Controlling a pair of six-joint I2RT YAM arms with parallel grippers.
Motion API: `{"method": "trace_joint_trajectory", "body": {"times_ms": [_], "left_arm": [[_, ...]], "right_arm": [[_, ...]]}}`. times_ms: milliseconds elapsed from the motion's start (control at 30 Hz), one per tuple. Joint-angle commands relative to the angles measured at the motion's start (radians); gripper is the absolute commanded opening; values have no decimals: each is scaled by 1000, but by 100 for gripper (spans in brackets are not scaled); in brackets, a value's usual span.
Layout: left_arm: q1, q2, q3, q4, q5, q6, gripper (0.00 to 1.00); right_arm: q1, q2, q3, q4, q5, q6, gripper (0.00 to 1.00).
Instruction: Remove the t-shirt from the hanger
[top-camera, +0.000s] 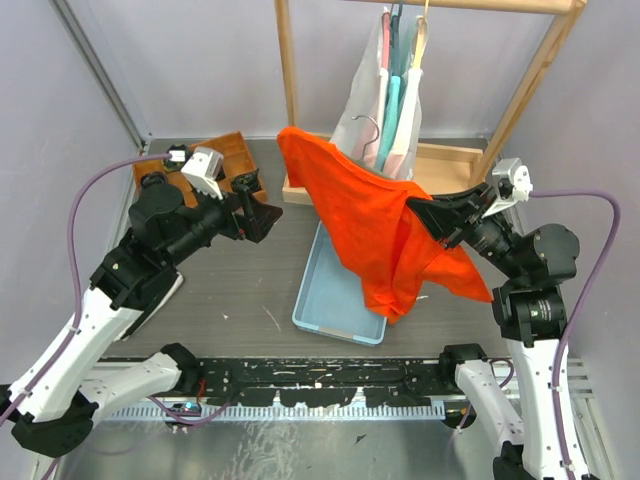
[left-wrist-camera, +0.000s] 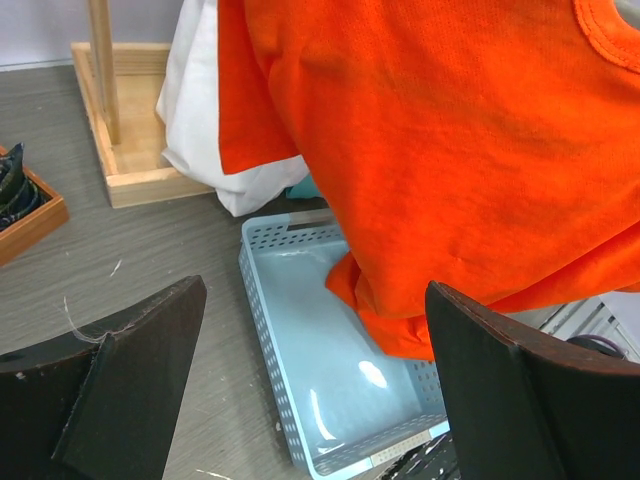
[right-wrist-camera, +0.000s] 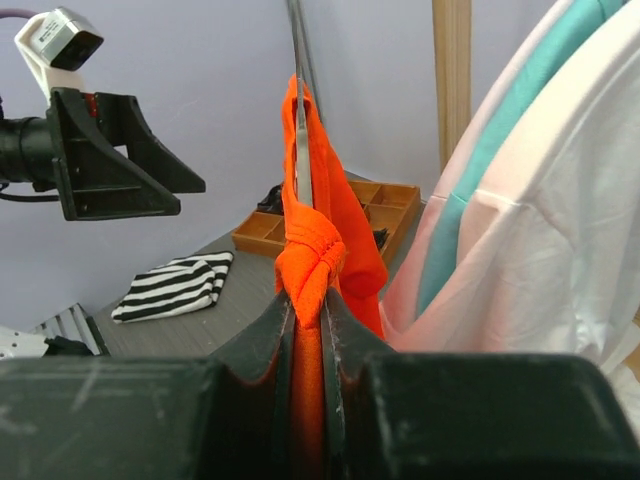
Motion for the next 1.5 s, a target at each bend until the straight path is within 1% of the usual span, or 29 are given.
{"method": "trace_joint_trajectory", "body": {"times_ms": [0, 267, 433, 533, 700, 900, 967, 1033, 1133, 1200, 1267, 1367, 1467], "left_arm": [[-4, 1, 48, 52, -8, 20, 98], [-5, -28, 36, 42, -18, 20, 98], [-4, -44, 47, 31, -25, 19, 98], [-5, -44, 64, 31, -24, 18, 98], [-4, -18, 99, 32, -12, 21, 98], [-6, 34, 151, 15, 5, 24, 98], [-6, 47, 165, 14, 3, 28, 98], [-5, 64, 186, 3, -4, 36, 98], [-7, 91, 217, -24, -17, 46, 98], [-14, 103, 238, -39, -27, 52, 98], [-19, 106, 246, -48, -35, 57, 98], [-24, 101, 239, -65, -54, 65, 98], [-25, 91, 212, -69, -74, 68, 98]], "right_arm": [[-1, 6, -11, 181, -65, 53, 1], [-1, 28, -70, 530, -97, 284, 1], [-1, 45, -46, 603, -38, 310, 1], [-1, 80, -3, 583, -36, 300, 1], [3, 109, 20, 486, -15, 241, 1], [52, 139, 37, 363, 47, 145, 1], [94, 155, 43, 341, 82, 111, 1], [174, 177, 59, 294, 151, 51, 1], [364, 218, 91, 207, 311, -75, 1], [512, 250, 105, 168, 427, -142, 1], [600, 270, 104, 146, 531, -185, 1], [681, 275, 83, 150, 663, -211, 1], [725, 272, 63, 159, 723, -216, 1]]}}
